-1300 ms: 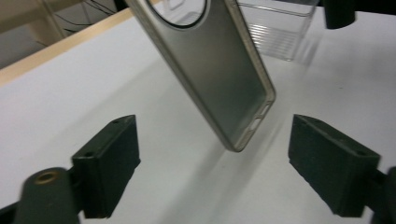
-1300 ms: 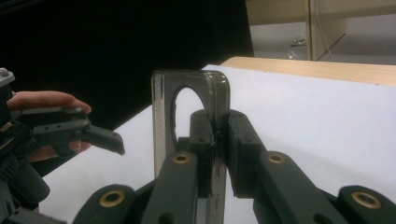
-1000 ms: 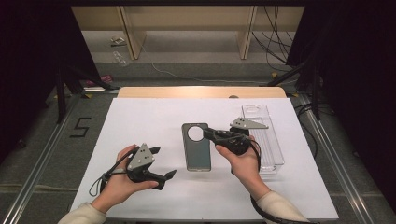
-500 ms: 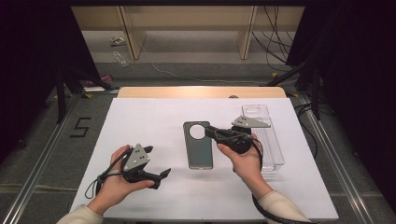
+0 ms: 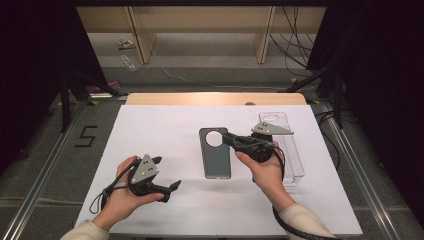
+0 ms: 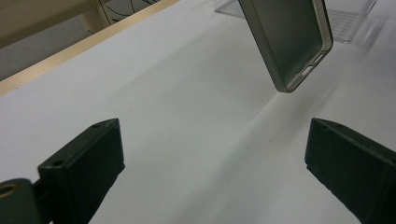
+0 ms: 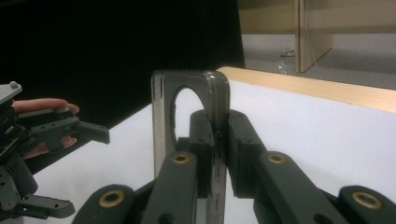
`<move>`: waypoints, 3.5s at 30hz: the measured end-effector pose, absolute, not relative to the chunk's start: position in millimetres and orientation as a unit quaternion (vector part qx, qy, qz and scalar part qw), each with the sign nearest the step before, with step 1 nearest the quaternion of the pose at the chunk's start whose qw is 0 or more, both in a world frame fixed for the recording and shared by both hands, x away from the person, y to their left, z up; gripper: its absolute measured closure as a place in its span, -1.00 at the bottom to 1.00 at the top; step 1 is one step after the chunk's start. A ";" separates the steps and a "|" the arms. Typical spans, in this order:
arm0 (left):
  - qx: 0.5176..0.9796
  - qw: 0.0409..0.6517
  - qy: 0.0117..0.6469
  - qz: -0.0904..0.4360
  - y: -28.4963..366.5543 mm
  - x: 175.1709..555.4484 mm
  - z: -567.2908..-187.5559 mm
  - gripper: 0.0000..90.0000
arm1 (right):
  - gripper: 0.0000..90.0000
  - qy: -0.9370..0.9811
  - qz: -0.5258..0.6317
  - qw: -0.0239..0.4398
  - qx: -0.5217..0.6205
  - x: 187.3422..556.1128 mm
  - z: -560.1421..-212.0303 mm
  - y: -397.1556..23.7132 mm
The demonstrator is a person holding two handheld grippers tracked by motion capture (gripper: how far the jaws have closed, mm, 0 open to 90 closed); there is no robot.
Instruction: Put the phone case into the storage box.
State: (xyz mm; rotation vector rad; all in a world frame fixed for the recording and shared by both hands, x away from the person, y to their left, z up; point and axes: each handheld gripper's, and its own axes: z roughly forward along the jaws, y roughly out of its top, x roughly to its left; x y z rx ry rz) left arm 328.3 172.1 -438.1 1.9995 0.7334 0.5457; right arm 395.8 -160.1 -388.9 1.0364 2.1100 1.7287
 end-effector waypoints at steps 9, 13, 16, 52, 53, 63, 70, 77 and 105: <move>0.811 0.451 0.296 0.224 172.1 328.4 -438.7 -0.91 | 0.83 0.719 0.587 0.116 0.354 396.6 -386.2 -163.6; 0.811 0.452 0.297 0.224 172.1 328.5 -438.6 -0.91 | 0.83 0.719 0.587 0.118 0.354 397.0 -384.8 -165.3; 0.811 0.452 0.297 0.224 172.3 328.6 -438.7 -0.91 | 0.83 0.717 0.588 0.120 0.354 397.5 -383.9 -167.1; 0.806 0.454 0.304 0.227 174.4 330.2 -438.9 -0.89 | 0.83 0.708 0.589 0.134 0.366 402.4 -373.0 -186.5; 0.806 0.455 0.304 0.227 174.6 330.3 -438.9 -0.89 | 0.83 0.708 0.589 0.135 0.366 402.7 -372.8 -187.2; 0.805 0.455 0.305 0.226 174.4 330.6 -439.9 -0.88 | 0.83 0.702 0.589 0.138 0.375 405.4 -370.6 -195.8; 0.805 0.456 0.305 0.225 174.1 330.3 -440.7 -0.87 | 0.83 0.698 0.590 0.143 0.380 407.0 -367.6 -202.3; 0.804 0.456 0.308 0.226 175.3 330.1 -441.9 -0.87 | 0.83 0.694 0.590 0.149 0.384 409.9 -364.0 -210.5; 0.793 0.457 0.335 0.226 184.3 328.0 -448.2 -0.85 | 0.83 0.691 0.579 0.176 0.395 431.2 -347.5 -244.3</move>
